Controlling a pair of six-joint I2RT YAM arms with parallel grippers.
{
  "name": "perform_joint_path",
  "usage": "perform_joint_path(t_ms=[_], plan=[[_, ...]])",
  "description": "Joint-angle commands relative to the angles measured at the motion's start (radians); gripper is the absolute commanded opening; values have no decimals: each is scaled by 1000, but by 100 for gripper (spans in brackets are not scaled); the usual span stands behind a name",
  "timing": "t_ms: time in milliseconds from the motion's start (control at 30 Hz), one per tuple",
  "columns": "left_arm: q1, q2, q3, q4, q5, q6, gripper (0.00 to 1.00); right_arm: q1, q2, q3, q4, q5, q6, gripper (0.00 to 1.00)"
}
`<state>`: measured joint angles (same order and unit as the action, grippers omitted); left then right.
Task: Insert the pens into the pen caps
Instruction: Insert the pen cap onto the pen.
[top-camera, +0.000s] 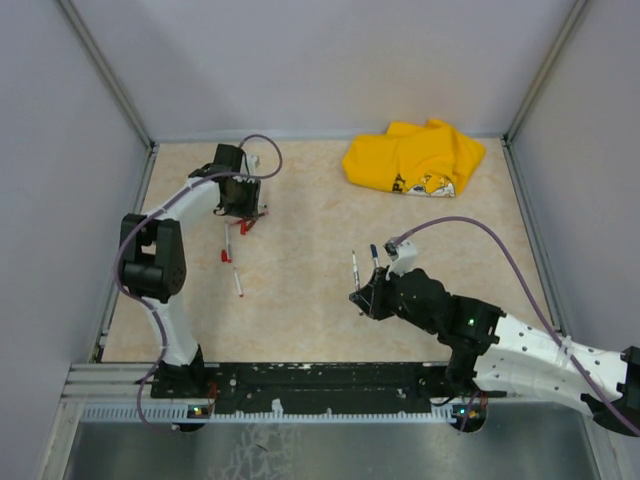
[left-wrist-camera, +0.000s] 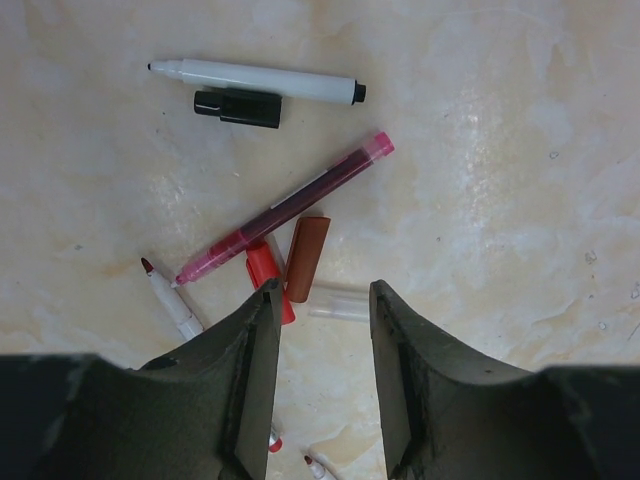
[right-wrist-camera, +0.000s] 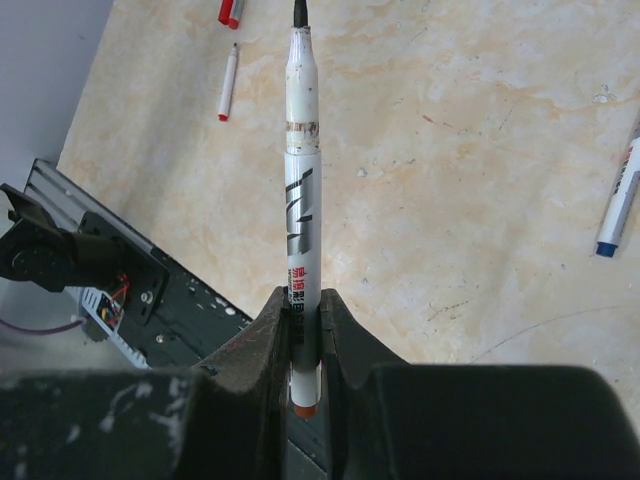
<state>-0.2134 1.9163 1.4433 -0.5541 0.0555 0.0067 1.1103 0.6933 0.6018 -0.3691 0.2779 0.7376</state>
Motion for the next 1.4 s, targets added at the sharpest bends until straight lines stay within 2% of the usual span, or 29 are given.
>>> perform_joint_path(t_ms=[0, 533, 1033, 1367], plan=[[3, 29, 33, -24, 6, 39, 45, 0, -22, 25, 10, 29, 4, 0], [3, 121, 83, -32, 15, 55, 41, 0, -14, 27, 8, 30, 7, 0], [3, 143, 55, -39, -17, 65, 33, 0, -10, 32, 12, 29, 9, 0], [3, 176, 60, -51, -23, 68, 32, 1, -14, 35, 6, 28, 11, 0]])
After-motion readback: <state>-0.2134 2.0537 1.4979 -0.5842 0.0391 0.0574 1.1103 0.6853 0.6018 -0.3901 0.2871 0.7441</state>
